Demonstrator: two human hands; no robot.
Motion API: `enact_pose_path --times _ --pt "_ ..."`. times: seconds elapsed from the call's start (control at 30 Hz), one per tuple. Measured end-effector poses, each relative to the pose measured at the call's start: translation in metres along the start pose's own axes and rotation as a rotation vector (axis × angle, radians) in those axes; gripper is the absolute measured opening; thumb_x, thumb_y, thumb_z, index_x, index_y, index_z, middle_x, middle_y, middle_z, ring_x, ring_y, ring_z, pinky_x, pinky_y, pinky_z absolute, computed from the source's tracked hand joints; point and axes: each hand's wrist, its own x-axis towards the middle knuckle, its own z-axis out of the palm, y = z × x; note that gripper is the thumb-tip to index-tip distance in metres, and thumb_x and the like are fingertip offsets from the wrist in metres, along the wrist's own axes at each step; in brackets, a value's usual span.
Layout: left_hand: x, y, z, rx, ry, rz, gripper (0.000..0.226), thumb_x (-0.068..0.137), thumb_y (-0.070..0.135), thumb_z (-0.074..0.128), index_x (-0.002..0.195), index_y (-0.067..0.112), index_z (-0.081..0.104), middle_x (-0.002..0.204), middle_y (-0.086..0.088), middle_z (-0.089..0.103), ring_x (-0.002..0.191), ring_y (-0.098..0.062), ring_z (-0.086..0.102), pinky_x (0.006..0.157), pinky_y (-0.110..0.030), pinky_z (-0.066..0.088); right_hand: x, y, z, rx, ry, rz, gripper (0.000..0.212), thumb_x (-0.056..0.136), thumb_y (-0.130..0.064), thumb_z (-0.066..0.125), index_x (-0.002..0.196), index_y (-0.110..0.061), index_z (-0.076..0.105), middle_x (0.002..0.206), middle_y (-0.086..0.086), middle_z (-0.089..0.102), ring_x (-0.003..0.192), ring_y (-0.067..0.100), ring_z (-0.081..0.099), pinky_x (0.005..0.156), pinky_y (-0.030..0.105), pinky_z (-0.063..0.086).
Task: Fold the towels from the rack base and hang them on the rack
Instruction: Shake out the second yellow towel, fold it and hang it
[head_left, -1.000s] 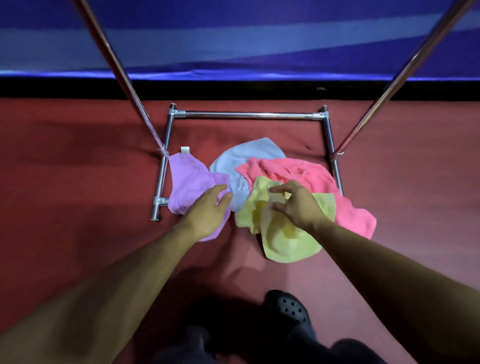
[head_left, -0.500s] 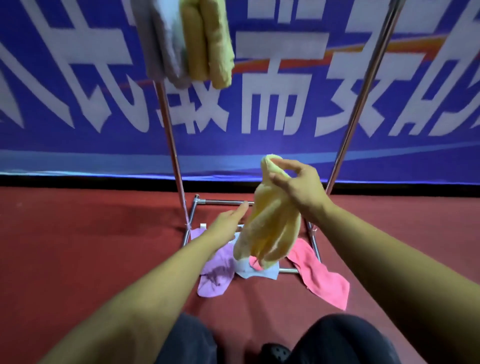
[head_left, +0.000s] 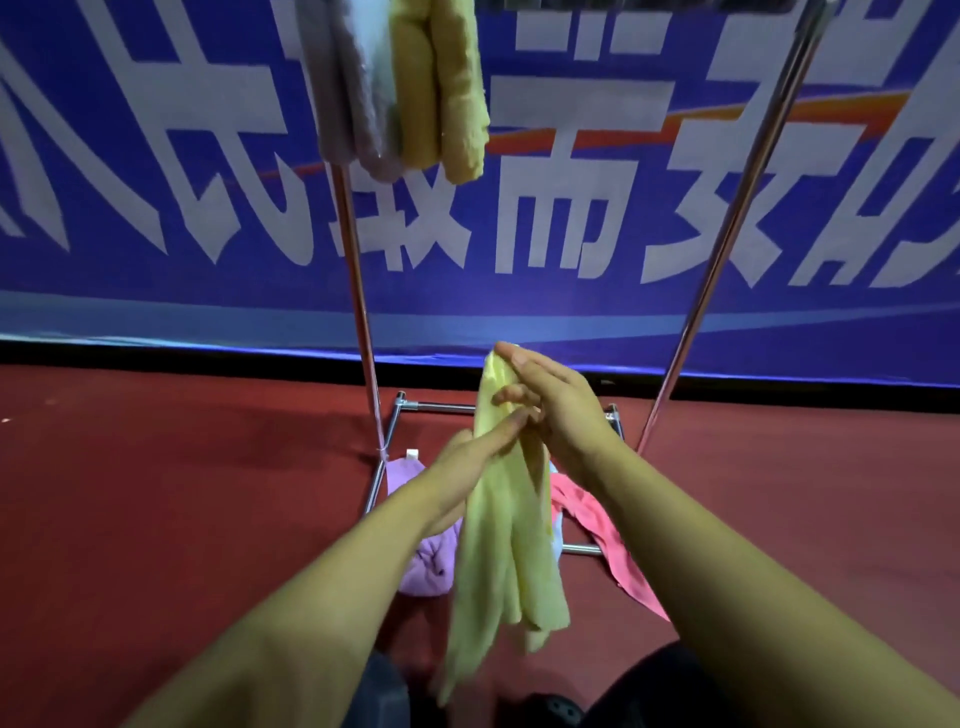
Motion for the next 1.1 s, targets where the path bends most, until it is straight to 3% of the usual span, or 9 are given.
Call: enact_pose_path --times 0.13,0.3,0.47,0.53,0.63,0.77,0.9,1.0,1.1 --pt "0.009 -0.005 -0.012 0.17 0.04 -0.011 0.041 0.099 0.045 0.06 0.118 0.011 0.074 0.118 -0.014 0.075 0.115 -0.028 0.07 0.107 -0.045 0.051 0.006 0.026 -0.01 0.141 0.004 0.023 0.025 0.107 -0.019 0.048 0.121 -0.017 0.068 0.071 -0.004 0.059 0.071 0.01 0.054 0.062 0.016 0.046" --pt "0.017 0.001 -0.024 0.108 0.209 0.004 0.055 0.099 0.054 0.056 0.116 0.004 0.071 0.11 -0.015 0.077 0.108 -0.03 0.073 0.108 -0.05 0.049 0.018 0.035 -0.019 0.031 0.029 0.011 0.024 0.105 -0.032 0.056 0.12 -0.023 0.071 0.106 0.002 0.07 0.087 0.012 0.063 0.078 0.026 0.049" --pt "0.018 0.011 -0.025 -0.12 0.304 0.008 0.067 0.086 0.072 0.06 0.125 0.017 0.063 0.12 -0.014 0.073 0.108 -0.024 0.073 0.102 -0.042 0.053 0.016 0.059 -0.041 -0.207 0.204 0.266 0.064 0.094 -0.066 0.056 0.147 -0.031 0.045 0.145 -0.009 0.05 0.134 0.021 0.05 0.105 0.043 0.043" --pt "0.017 0.016 -0.024 -0.2 0.264 0.02 0.056 0.096 0.063 0.05 0.123 0.016 0.063 0.119 -0.015 0.073 0.106 -0.022 0.074 0.093 -0.038 0.055 0.01 0.072 -0.047 -0.242 0.17 0.527 0.088 0.081 -0.087 0.05 0.148 -0.03 0.041 0.14 0.0 0.051 0.116 0.026 0.056 0.088 0.04 0.049" --pt "0.014 0.023 -0.019 -0.291 0.215 0.029 0.07 0.098 0.064 0.045 0.136 0.006 0.057 0.125 -0.019 0.071 0.115 -0.028 0.07 0.101 -0.042 0.053 0.0 0.087 -0.048 -0.346 -0.048 0.797 0.109 0.054 -0.106 0.035 0.113 -0.02 0.066 0.098 0.009 0.063 0.08 0.024 0.053 0.067 0.032 0.039" --pt "0.012 0.027 -0.012 -0.342 0.214 0.059 0.076 0.099 0.066 0.039 0.142 0.004 0.053 0.131 -0.021 0.067 0.12 -0.03 0.067 0.098 -0.043 0.056 -0.001 0.093 -0.037 -0.214 -0.059 0.819 0.092 0.075 -0.097 0.028 0.094 -0.017 0.069 0.09 0.008 0.06 0.073 0.022 0.055 0.067 0.03 0.046" --pt "0.012 0.028 -0.012 -0.355 0.223 0.1 0.074 0.101 0.064 0.033 0.137 0.004 0.056 0.127 -0.021 0.069 0.116 -0.028 0.069 0.091 -0.039 0.056 0.005 0.095 -0.037 0.045 0.011 0.783 0.094 0.072 -0.097 0.037 0.1 -0.013 0.069 0.094 0.006 0.064 0.09 0.025 0.059 0.094 0.041 0.052" --pt "0.01 0.03 -0.014 -0.345 0.287 0.099 0.071 0.102 0.063 0.033 0.133 0.004 0.058 0.126 -0.022 0.069 0.116 -0.03 0.068 0.095 -0.041 0.054 0.002 0.086 -0.035 0.068 -0.002 0.735 0.046 0.092 -0.059 0.065 0.101 -0.014 0.068 0.097 0.004 0.064 0.09 0.02 0.063 0.086 0.034 0.056" --pt "0.012 0.029 -0.021 -0.329 0.315 0.115 0.073 0.1 0.065 0.037 0.138 0.005 0.056 0.129 -0.022 0.068 0.119 -0.032 0.067 0.095 -0.044 0.056 -0.002 0.08 -0.03 0.046 0.029 0.625 0.013 0.098 -0.026 0.069 0.097 -0.013 0.071 0.087 -0.001 0.069 0.075 0.011 0.065 0.075 0.026 0.057"
